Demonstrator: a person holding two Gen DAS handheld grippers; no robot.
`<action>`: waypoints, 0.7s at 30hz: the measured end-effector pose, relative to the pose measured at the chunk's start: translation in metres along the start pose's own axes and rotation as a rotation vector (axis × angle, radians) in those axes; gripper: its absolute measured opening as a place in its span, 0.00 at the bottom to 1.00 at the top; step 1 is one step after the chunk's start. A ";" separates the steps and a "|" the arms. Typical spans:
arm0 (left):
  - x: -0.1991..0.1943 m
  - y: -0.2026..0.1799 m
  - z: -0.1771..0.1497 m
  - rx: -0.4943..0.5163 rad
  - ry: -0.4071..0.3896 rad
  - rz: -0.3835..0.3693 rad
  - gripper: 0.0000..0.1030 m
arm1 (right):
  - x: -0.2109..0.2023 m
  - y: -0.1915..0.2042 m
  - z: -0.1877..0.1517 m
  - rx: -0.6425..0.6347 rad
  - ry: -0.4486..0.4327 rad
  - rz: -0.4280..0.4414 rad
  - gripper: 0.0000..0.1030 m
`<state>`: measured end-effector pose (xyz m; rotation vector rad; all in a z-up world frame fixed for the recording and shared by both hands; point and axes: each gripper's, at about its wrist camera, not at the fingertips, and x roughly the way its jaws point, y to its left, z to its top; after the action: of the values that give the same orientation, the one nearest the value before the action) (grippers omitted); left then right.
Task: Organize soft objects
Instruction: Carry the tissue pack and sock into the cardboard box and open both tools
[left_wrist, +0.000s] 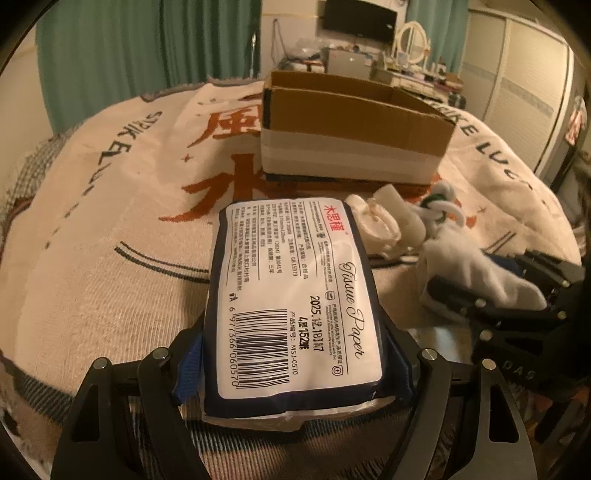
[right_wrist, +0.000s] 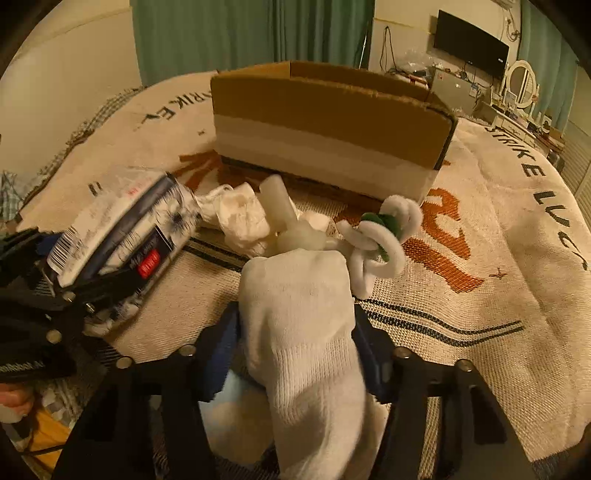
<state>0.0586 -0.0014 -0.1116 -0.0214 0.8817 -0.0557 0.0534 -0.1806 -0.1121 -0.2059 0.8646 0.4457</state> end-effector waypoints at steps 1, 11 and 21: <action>-0.005 -0.003 0.000 0.006 -0.008 -0.006 0.76 | -0.008 0.000 0.000 0.004 -0.015 -0.002 0.52; -0.067 -0.018 0.026 0.051 -0.166 -0.032 0.76 | -0.087 0.004 0.022 -0.012 -0.164 -0.062 0.51; -0.076 -0.014 0.120 0.059 -0.284 -0.056 0.77 | -0.133 -0.032 0.111 0.042 -0.326 -0.032 0.51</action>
<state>0.1026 -0.0111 0.0241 0.0009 0.5952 -0.1278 0.0693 -0.2093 0.0610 -0.1048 0.5500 0.4166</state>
